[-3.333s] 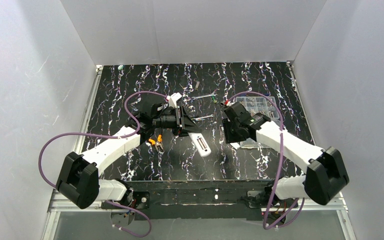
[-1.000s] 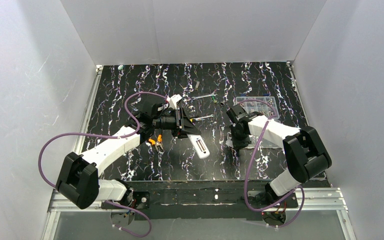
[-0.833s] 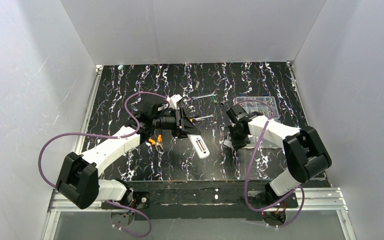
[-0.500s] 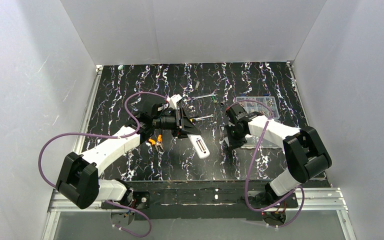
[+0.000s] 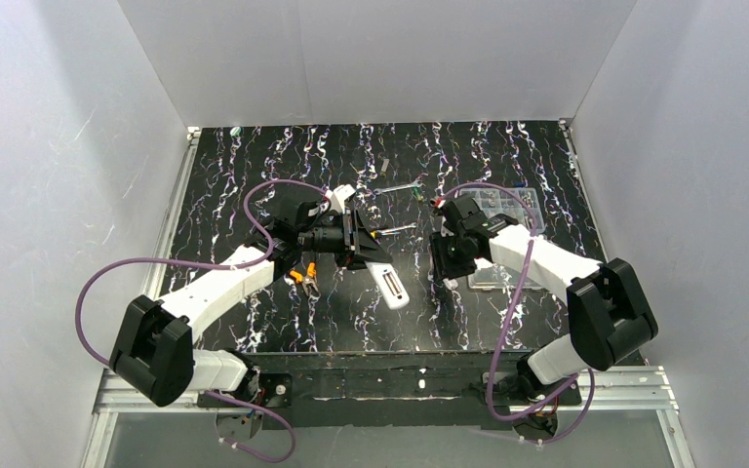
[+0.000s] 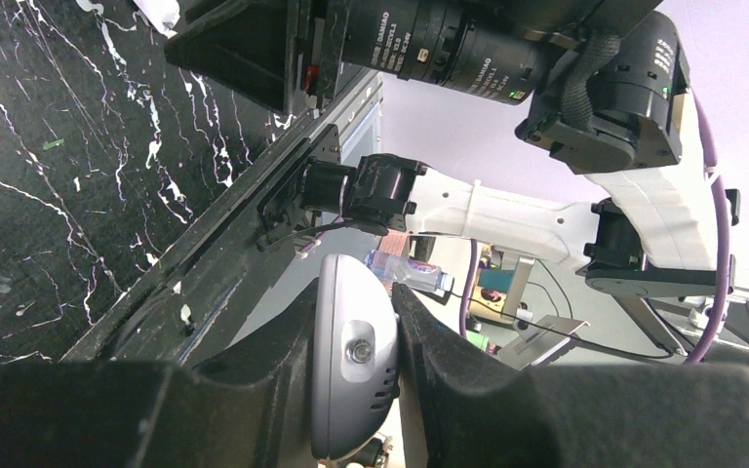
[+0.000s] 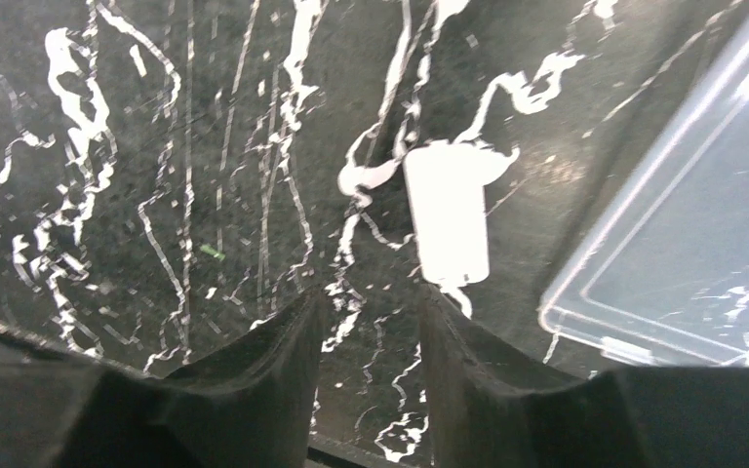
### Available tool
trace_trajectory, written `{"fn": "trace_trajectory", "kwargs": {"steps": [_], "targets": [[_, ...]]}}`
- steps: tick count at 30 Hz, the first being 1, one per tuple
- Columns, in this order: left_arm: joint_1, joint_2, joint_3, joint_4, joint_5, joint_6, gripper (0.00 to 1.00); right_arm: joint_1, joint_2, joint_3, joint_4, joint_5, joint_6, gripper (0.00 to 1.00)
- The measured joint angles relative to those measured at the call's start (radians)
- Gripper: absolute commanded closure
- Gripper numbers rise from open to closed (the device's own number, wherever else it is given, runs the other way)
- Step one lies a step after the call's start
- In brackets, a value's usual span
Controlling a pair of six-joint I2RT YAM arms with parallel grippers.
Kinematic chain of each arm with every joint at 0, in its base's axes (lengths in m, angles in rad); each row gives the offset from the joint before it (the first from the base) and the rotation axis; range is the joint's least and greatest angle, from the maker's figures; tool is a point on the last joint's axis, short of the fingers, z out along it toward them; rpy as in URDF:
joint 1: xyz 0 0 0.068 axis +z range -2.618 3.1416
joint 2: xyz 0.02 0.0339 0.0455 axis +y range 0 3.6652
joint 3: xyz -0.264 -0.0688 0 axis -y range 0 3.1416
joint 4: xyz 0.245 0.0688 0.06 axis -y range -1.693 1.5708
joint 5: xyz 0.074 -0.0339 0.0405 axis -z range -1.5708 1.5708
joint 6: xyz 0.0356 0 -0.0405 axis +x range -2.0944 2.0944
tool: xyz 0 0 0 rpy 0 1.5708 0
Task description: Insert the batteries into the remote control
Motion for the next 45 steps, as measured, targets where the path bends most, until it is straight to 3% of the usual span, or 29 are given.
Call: {"fn": "trace_trajectory", "kwargs": {"steps": [3,7,23,38,45], "targets": [[0.000,0.006,0.000,0.000,0.000,0.000,1.00,-0.008,0.016,0.020,-0.008,0.050,-0.017,0.41],[0.000,0.009,0.000,-0.001,0.002,0.000,1.00,-0.024,0.058,0.035,-0.016,0.094,-0.035,0.41],[0.000,0.009,0.000,-0.008,0.002,0.011,1.00,-0.039,0.166,0.068,-0.036,0.121,-0.069,0.56],[0.000,0.009,0.000,-0.018,0.002,0.012,1.00,-0.039,0.187,0.069,-0.050,0.121,-0.069,0.58],[0.000,0.009,0.000,-0.023,0.000,0.012,1.00,-0.039,0.191,0.072,-0.054,0.119,-0.064,0.69]]}}
